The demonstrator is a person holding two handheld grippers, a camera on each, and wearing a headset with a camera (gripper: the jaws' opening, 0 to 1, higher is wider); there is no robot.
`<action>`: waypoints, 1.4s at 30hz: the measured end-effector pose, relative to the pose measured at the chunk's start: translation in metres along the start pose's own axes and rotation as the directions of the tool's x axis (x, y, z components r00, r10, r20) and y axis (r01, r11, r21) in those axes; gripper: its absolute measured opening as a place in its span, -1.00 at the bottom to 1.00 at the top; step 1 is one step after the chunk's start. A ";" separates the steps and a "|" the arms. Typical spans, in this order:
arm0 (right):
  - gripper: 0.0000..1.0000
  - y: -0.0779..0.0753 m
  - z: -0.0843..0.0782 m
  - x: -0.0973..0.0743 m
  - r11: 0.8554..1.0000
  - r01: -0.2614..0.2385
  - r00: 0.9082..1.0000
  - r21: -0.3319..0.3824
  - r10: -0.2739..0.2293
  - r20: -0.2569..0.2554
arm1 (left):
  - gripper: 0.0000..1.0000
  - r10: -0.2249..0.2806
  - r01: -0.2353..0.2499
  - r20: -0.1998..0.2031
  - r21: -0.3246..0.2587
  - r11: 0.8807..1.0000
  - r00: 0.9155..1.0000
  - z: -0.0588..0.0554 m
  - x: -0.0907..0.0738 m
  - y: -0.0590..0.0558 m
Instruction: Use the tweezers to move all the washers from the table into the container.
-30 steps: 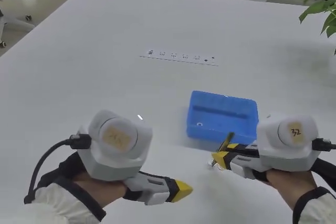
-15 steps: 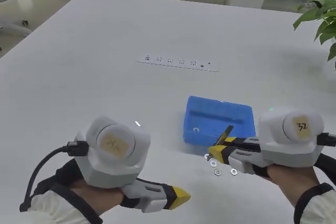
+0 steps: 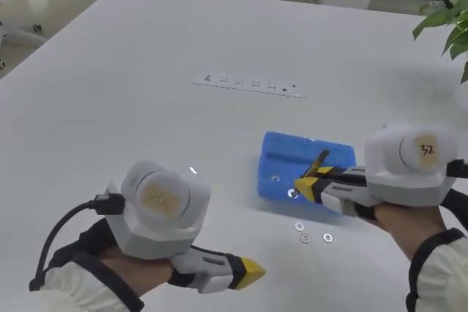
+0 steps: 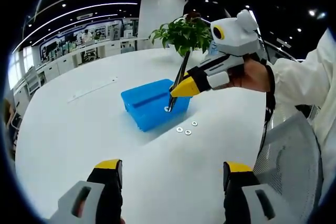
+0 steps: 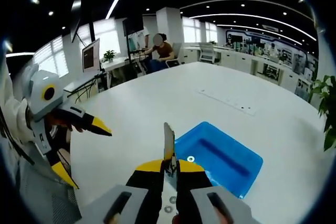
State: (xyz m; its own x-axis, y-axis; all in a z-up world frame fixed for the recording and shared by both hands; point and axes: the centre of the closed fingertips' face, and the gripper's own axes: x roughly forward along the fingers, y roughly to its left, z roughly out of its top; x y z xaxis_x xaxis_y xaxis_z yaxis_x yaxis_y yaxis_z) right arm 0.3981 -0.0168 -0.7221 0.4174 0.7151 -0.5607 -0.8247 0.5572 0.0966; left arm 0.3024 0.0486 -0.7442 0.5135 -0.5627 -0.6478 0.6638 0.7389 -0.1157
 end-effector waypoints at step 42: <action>-0.90 -0.045 -0.027 0.061 0.999 0.038 0.989 0.038 -0.032 -0.141 | 0.59 0.001 -0.001 -0.023 -0.020 1.000 1.000 -0.010 0.004 0.001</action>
State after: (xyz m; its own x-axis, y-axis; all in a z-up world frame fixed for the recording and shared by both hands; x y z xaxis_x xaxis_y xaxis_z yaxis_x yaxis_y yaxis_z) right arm 0.4502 -0.0092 -0.7833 0.3858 0.6299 -0.6741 -0.7933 0.5995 0.1061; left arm 0.2996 0.0509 -0.7539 0.5014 -0.5536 -0.6649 0.6524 0.7467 -0.1296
